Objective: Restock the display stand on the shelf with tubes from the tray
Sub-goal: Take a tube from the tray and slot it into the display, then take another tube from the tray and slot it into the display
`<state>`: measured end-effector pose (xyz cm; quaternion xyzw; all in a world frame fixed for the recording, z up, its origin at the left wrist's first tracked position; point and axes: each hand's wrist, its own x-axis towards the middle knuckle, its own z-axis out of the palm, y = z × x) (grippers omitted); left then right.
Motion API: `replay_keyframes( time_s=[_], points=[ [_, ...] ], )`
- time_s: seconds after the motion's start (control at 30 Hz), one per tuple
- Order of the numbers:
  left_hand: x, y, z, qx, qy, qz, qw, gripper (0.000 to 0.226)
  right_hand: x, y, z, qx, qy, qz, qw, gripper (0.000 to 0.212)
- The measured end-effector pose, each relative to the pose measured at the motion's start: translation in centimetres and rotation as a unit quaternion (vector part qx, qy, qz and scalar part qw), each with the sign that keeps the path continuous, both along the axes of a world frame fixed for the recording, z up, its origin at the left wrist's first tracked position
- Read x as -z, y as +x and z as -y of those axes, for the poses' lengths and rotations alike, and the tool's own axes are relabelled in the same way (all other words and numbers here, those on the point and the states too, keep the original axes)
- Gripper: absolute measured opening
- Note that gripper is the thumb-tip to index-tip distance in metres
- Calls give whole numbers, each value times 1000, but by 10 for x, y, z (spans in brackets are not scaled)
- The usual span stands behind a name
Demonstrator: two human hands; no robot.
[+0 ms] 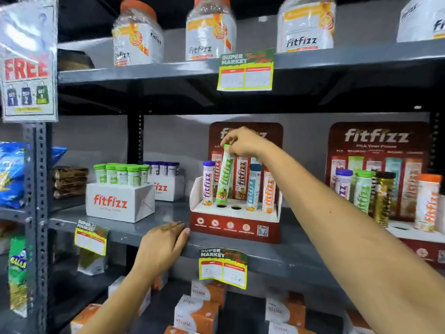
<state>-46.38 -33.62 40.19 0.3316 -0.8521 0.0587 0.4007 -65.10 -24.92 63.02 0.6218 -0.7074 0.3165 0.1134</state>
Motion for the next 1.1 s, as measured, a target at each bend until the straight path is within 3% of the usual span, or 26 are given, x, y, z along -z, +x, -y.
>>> replay_keyframes(
  time_s=[0.17, 0.47, 0.7, 0.87, 1.0, 1.1],
  points=[
    [2, -1, 2, 13, 0, -23, 1000, 59, 12, 5, 22, 26, 24, 4, 999, 36],
    [2, -1, 1, 17, 0, -17, 1000, 48, 12, 8, 29, 51, 34, -22, 998, 30],
    [6, -2, 7, 5, -25, -5, 1000, 47, 16, 11, 33, 50, 125, -22, 991, 29],
    [7, -1, 12, 9, -46, -7, 999, 47, 21, 12, 34, 69, 126, -30, 989, 33],
    [9, 9, 9, 25, -26, 4, 999, 55, 29, 28, 26, 118, 31, -78, 989, 49],
    [24, 47, 2, -18, -28, -28, 999, 58, 59, 69, 13, 52, -83, -59, 993, 43]
  ],
)
